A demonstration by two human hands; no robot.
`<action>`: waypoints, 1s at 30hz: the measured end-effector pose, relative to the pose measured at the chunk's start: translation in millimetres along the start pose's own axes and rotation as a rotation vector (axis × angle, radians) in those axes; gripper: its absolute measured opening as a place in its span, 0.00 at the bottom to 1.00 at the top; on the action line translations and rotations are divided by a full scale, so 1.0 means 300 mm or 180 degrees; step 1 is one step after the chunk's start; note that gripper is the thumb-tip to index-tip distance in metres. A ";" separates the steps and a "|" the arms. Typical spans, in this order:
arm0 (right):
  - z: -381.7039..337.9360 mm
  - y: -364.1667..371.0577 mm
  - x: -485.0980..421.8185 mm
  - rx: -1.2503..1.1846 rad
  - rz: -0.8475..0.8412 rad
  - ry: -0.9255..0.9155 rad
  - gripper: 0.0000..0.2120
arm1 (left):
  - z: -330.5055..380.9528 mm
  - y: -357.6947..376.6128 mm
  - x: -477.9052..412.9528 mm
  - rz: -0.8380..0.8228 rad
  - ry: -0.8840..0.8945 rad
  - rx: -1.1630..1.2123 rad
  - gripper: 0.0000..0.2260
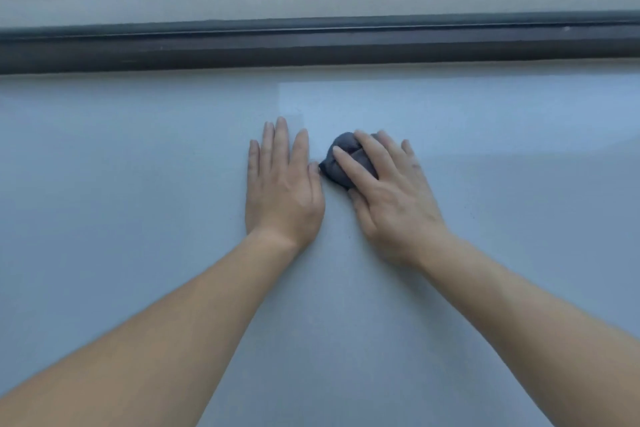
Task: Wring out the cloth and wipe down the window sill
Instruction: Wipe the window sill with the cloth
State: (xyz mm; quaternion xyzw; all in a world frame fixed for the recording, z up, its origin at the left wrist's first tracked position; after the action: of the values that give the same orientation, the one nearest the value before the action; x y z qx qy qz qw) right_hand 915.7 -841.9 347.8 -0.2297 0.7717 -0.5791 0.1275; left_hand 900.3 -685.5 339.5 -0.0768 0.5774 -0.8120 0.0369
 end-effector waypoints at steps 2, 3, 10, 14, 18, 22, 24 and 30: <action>0.054 -0.021 -0.050 0.0055 -0.0081 -0.0230 0.26 | 0.000 0.002 -0.004 0.0000 -0.0017 -0.0058 0.26; 0.107 -0.039 -0.098 0.0145 0.0000 -0.0088 0.26 | 0.001 0.004 -0.005 -0.0010 -0.0019 -0.0093 0.26; 0.115 -0.073 -0.315 0.0086 0.0396 0.1190 0.27 | 0.002 0.008 -0.008 -0.0084 -0.0015 -0.0158 0.26; -0.013 -0.029 -0.359 0.0210 0.0078 0.0196 0.25 | 0.004 0.007 -0.008 -0.0050 -0.0016 -0.0175 0.25; 0.075 -0.059 -0.338 0.0137 0.0183 0.0192 0.25 | 0.004 0.009 -0.012 -0.0020 0.0014 -0.0199 0.25; 0.373 -0.162 -0.231 0.0056 0.0521 0.1107 0.26 | -0.002 0.013 -0.008 -0.0065 -0.0007 -0.0243 0.26; 0.516 -0.209 -0.165 -0.0083 0.0693 0.1862 0.25 | -0.001 0.015 -0.010 -0.0083 -0.0011 -0.0244 0.26; 0.360 -0.137 -0.105 -0.0037 0.0467 0.0854 0.26 | -0.002 0.013 -0.014 -0.0065 -0.0021 -0.0249 0.27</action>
State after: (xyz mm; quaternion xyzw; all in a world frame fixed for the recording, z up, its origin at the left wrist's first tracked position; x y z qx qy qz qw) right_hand 1001.2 -925.5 352.8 -0.0940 0.7999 -0.5893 0.0639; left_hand 904.1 -685.7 335.2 -0.0868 0.6077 -0.7889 0.0275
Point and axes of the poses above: each hand's wrist, its own x-axis away from the middle knuckle, its own y-axis out of the palm, z = x × y, the point moved 5 cm from there along -x, towards the middle knuckle, and after that the axes turned 4 degrees about -z, right-handed, at the moved point
